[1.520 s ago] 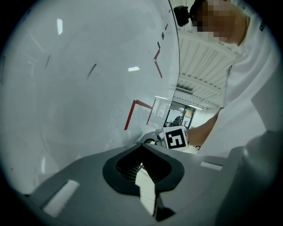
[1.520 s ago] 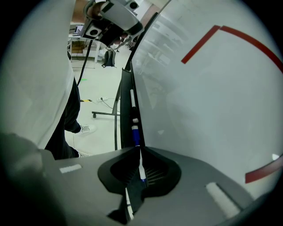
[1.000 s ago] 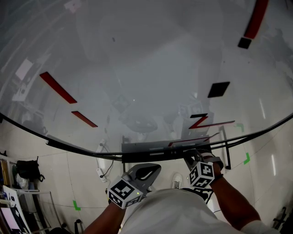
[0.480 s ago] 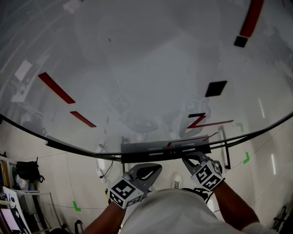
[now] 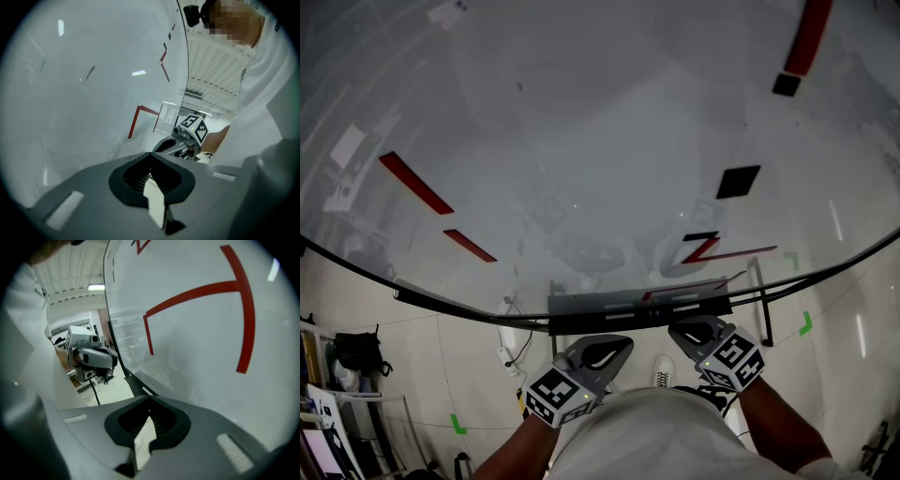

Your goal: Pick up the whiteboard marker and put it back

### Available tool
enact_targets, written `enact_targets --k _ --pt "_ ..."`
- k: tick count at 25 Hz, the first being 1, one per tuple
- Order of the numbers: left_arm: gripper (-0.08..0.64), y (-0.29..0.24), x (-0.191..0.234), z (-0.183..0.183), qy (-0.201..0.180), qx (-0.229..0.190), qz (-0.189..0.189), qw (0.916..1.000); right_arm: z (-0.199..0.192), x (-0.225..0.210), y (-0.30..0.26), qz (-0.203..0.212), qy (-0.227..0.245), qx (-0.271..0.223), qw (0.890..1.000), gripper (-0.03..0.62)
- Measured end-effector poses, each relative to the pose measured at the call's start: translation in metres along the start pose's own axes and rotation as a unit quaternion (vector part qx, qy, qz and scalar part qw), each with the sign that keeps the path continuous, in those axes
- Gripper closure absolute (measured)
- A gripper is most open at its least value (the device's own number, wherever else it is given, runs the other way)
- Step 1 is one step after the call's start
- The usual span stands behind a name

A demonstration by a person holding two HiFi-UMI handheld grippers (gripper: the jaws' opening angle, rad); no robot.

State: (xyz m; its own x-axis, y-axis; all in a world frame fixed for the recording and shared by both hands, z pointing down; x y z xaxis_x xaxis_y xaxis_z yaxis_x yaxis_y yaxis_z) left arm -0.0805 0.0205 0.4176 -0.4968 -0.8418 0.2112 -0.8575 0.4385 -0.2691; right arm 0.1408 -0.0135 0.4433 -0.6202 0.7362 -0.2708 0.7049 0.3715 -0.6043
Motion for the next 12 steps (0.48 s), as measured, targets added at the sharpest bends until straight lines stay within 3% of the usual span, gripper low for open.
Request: enact_targets --k 7,12 --pt "0.543 0.002 0.002 -0.001 -0.002 0.002 0.003 1.0 0.003 0.0 0.006 0.032 -0.059 -0.044 0.997 0.591" --pt "0.543 0.001 0.0 0.002 -0.009 -0.004 -0.007 0.9999 0.006 0.007 0.015 0.06 -0.123 -0.085 0.987 0.591"
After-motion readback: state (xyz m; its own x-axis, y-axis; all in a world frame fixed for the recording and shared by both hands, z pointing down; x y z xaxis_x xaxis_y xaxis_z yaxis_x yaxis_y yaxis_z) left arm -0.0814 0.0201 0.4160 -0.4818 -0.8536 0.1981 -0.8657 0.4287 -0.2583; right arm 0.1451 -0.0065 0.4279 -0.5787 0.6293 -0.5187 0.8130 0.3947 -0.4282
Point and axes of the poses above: the fingertips, and each gripper's own axes: y backward along the fingers, x to its left, z out of its top, the point moved 10 cm from there along y, backward along the fingers, and after that the axes turned 8 degrees about -y, right-handed, at the moved point
